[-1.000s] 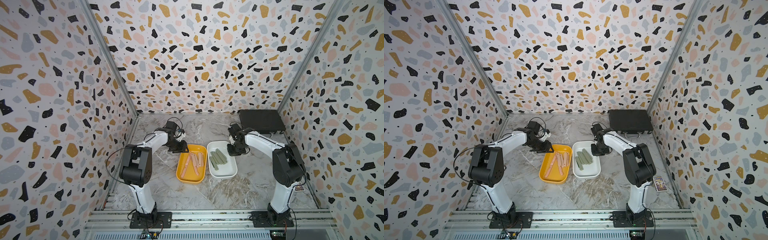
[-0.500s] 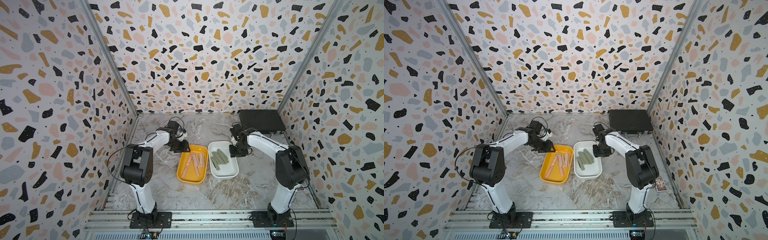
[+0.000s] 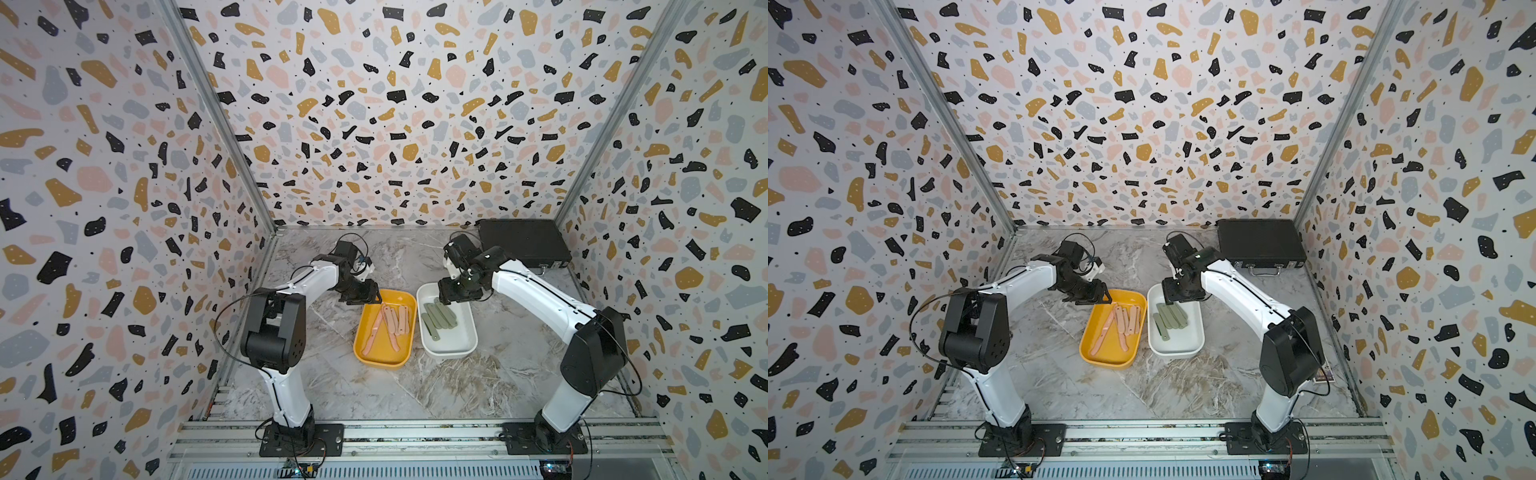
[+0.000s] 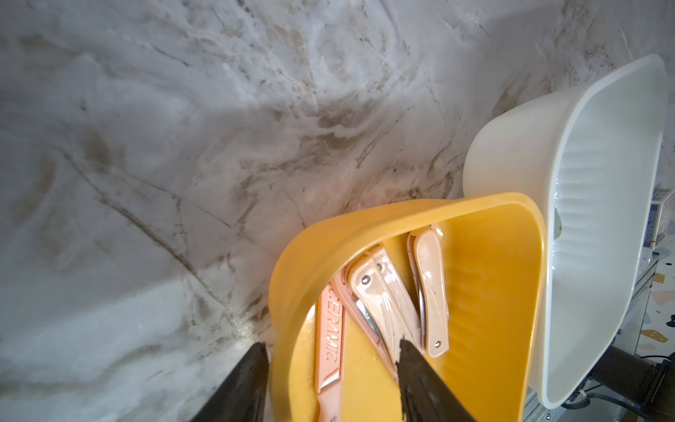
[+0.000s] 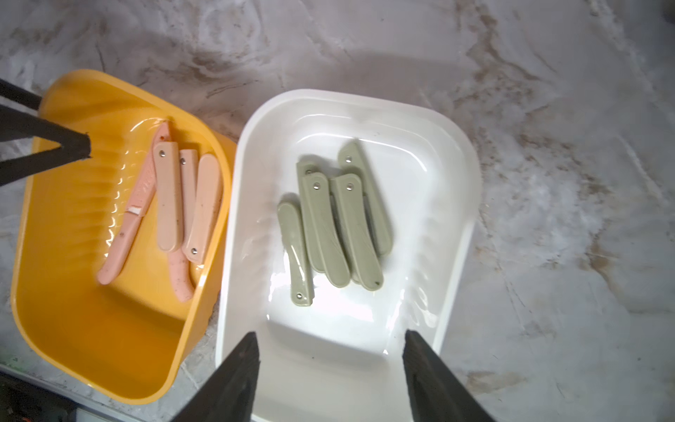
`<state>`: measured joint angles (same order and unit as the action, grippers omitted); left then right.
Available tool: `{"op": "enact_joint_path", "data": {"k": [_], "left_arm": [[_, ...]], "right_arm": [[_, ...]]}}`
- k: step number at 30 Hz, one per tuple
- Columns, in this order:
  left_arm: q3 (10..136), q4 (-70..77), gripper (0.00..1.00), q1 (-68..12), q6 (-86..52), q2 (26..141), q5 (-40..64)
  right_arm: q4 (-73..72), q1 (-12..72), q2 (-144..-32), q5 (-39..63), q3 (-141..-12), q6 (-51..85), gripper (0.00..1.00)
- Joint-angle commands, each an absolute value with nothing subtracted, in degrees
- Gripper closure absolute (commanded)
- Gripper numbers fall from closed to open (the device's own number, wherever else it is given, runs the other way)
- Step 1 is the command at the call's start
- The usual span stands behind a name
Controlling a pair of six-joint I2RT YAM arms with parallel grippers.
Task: Place the fruit knives into the storage box by color
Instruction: Adjust the storage box at the center of the board, then move the storage box to the center of the board.
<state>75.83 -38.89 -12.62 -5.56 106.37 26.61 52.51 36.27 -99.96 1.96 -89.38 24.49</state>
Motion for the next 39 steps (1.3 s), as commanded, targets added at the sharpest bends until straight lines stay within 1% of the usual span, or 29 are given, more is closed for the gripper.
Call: {"op": "enact_joint_path", "data": {"k": [1,11,23,26,39], "left_arm": [[76.8,-38.4,0.42,-10.8,-5.8,104.2,27.5],[75.2,-37.4,0.41,-8.9,-5.9,102.4,30.9],[74.8,-37.1,0.41,-8.7,-5.8,101.9,32.2],[74.8,-37.2,0.4,-8.6,-5.8,101.9,32.3],[74.5,-36.8,0.4,-8.2,-5.9,100.9,33.5]], "right_arm": [[53.8,38.2,-103.3,2.4,-93.1,26.1,0.35],[53.3,41.1,-114.4,4.8,-101.3,27.3,0.35],[54.1,41.1,-122.5,5.1,-107.4,27.2,0.36],[54.7,40.7,-124.4,4.1,-108.8,26.8,0.4],[55.8,36.6,-128.6,3.8,-114.3,25.4,0.6]]}}
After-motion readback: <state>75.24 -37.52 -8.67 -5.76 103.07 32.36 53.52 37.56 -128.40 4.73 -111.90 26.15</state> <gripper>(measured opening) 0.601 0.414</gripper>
